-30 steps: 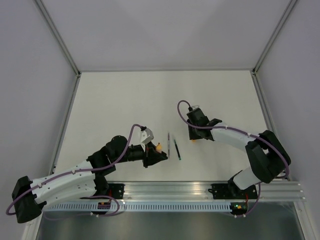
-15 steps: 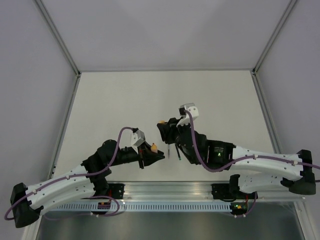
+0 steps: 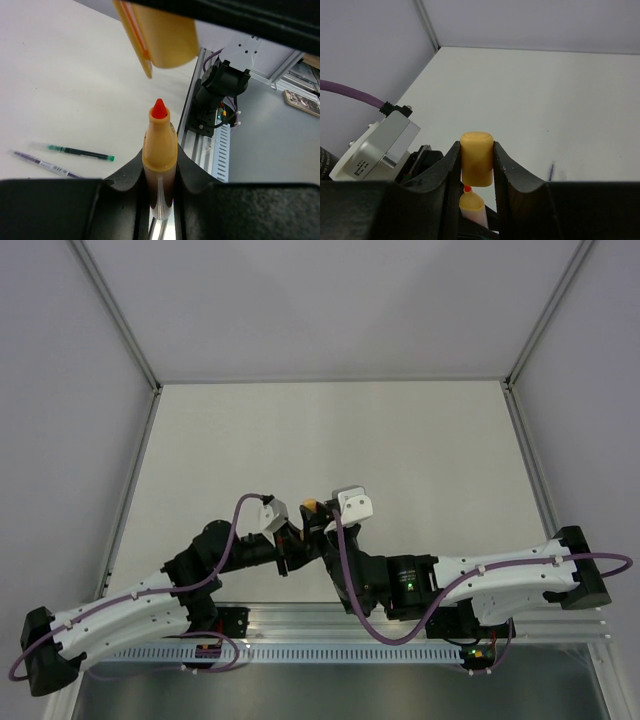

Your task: Insert the pens into the pen caps

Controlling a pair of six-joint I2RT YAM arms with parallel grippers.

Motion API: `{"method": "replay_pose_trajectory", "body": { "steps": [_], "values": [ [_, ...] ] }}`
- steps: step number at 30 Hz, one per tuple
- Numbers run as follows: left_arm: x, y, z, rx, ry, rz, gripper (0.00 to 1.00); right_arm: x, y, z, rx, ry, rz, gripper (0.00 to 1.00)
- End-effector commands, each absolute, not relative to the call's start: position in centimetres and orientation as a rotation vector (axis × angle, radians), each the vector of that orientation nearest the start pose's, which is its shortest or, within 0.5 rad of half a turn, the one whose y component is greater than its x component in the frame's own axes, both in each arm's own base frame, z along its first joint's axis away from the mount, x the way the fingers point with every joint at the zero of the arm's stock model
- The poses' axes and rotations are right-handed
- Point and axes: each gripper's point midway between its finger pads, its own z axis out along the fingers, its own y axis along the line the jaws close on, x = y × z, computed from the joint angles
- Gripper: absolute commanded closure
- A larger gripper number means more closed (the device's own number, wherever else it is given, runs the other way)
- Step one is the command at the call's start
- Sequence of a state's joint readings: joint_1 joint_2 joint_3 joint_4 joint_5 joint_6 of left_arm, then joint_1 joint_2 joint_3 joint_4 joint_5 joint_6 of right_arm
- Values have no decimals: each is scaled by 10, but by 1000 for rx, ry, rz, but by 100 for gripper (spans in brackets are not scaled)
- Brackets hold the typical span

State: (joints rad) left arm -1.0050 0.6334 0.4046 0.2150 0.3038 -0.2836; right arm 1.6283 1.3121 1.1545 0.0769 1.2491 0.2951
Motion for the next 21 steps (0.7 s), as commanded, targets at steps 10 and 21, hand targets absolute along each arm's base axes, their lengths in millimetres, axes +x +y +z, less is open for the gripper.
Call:
{"method": "replay_pose_trajectory", "body": {
  "steps": [10, 21],
  "values": [
    [100, -280, 245, 808, 1439, -1263, 98, 144, 344, 357, -71, 1584, 471, 100],
    [101, -279, 247, 801, 1438, -1259, 98, 141, 364, 349, -107, 1584, 440, 100]
  ]
}}
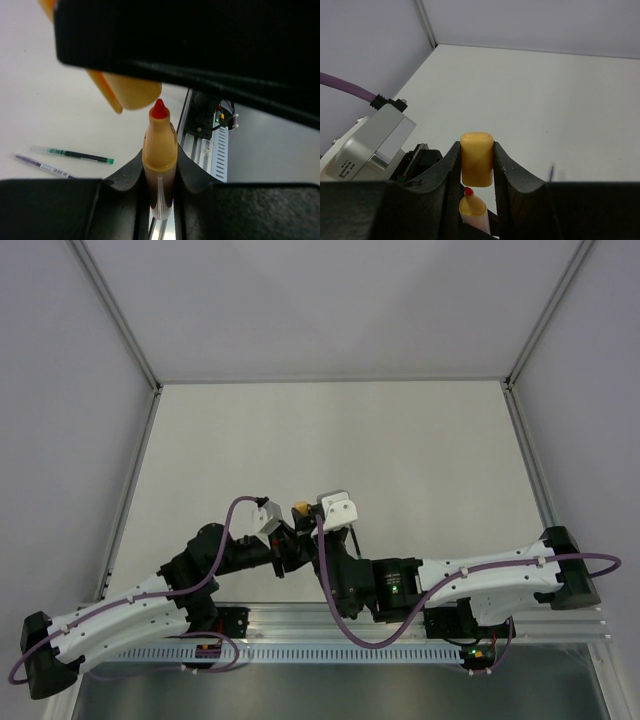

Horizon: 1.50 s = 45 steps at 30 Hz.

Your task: Insert the pens into the pen caps

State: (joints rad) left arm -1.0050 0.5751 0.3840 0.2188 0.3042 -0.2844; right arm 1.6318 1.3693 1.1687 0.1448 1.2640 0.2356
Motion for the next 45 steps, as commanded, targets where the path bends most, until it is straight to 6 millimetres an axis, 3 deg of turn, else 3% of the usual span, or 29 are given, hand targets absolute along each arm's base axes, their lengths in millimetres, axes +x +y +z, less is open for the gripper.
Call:
{"method": "replay_pose_trajectory", "body": {
  "steps": [1, 12, 28, 32, 41, 45],
  "values": [
    [100, -279, 246, 804, 1438, -1258, 98, 139, 365, 348, -102, 1583, 438, 100],
    [101, -278, 247, 788, 1447, -1261, 98, 132, 371, 333, -132, 1585, 374, 100],
    [106, -276, 247, 750, 1472, -1246, 98, 122, 369, 331, -149, 1578, 309, 100],
    [106, -270, 252, 725, 1444, -1241, 98, 116, 370, 319, -173, 1576, 282, 99],
    [106, -268, 255, 716, 1429, -1237, 98, 108, 376, 299, -149, 1576, 246, 78],
    [105, -266, 257, 713, 1416, -1242, 98, 107, 374, 297, -117, 1577, 246, 59]
  ]
}}
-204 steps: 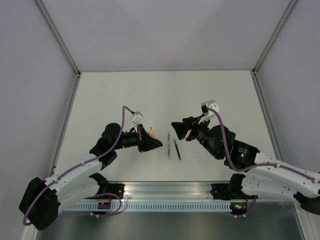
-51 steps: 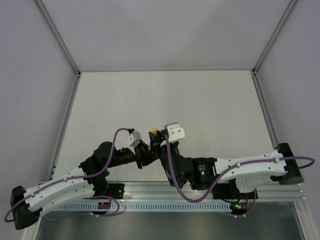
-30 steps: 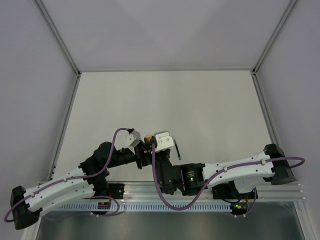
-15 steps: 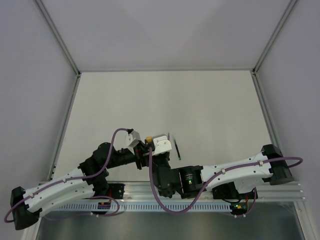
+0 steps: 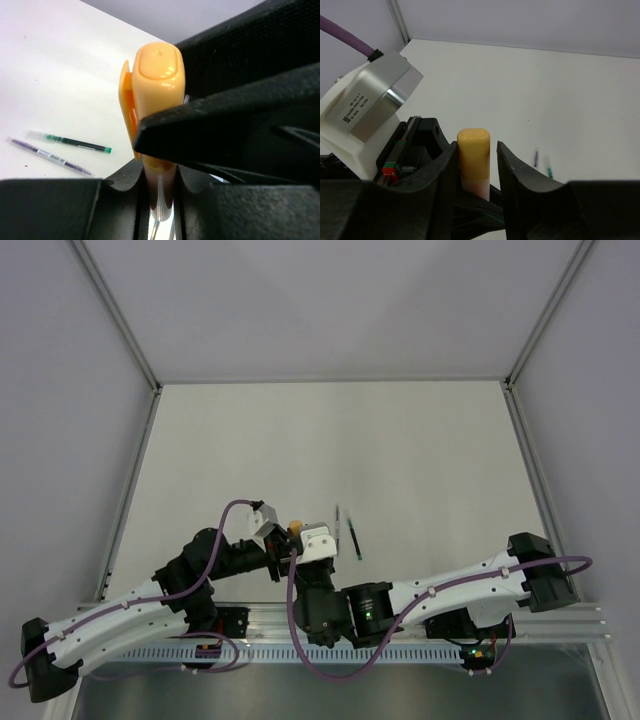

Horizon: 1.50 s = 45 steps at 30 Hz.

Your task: Insert the pens into the pen caps

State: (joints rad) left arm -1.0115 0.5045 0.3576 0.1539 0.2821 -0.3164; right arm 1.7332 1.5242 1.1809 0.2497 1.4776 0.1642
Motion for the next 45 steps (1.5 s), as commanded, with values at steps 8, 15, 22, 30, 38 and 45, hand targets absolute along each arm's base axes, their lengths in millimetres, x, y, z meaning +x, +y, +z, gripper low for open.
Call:
{"method": "replay_pose_trajectory", "body": {
  "steps": [8, 15, 22, 30, 38, 45],
  "values": [
    [101, -268, 259, 736, 1401, -1258, 98, 107, 371, 304, -99, 1581, 276, 38],
    [98, -268, 258, 753, 1394, -1268, 98, 107, 366, 329, -110, 1582, 328, 27],
    [98, -270, 257, 767, 1394, -1267, 98, 107, 348, 369, -120, 1588, 504, 26],
    [102, -270, 253, 770, 1400, -1238, 98, 110, 334, 401, -185, 1578, 632, 62],
    [111, -270, 248, 750, 1433, -1191, 98, 148, 345, 414, -258, 1719, 672, 100],
    [113, -270, 246, 742, 1439, -1182, 98, 144, 379, 401, -367, 1784, 684, 100]
  ]
}}
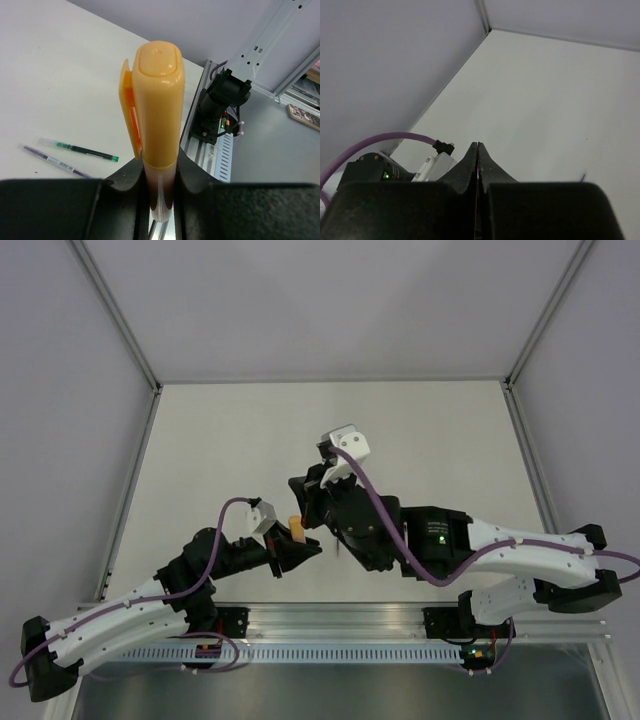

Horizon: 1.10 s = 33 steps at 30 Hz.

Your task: Insert the pens into the pen caps

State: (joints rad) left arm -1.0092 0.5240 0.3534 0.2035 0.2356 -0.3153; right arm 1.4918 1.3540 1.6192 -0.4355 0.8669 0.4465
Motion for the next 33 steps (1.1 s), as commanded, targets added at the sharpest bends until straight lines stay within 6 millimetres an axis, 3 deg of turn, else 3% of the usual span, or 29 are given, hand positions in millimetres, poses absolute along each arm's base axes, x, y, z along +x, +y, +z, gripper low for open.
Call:
{"method": "replay_pose_trajectory", "body": {
  "steps": [1, 4, 11, 26, 30, 33],
  "values": [
    [112, -269, 246, 741, 1438, -1184, 98, 148, 384, 397, -367, 1798, 669, 100],
    [112, -269, 247, 740, 1433, -1184, 98, 159, 388, 387, -366, 1836, 659, 100],
    [110, -268, 249, 740, 1428, -1194, 98, 155, 407, 351, -425, 1914, 657, 100],
    [112, -268, 248, 731, 1435, -1190, 98, 156, 396, 307, -443, 1978, 571, 100],
    [112, -266, 249, 717, 1433, -1192, 98, 148, 396, 276, -473, 2014, 558, 100],
    [113, -264, 251, 702, 1429, -1191, 98, 141, 392, 267, -473, 2008, 543, 100]
  ]
}}
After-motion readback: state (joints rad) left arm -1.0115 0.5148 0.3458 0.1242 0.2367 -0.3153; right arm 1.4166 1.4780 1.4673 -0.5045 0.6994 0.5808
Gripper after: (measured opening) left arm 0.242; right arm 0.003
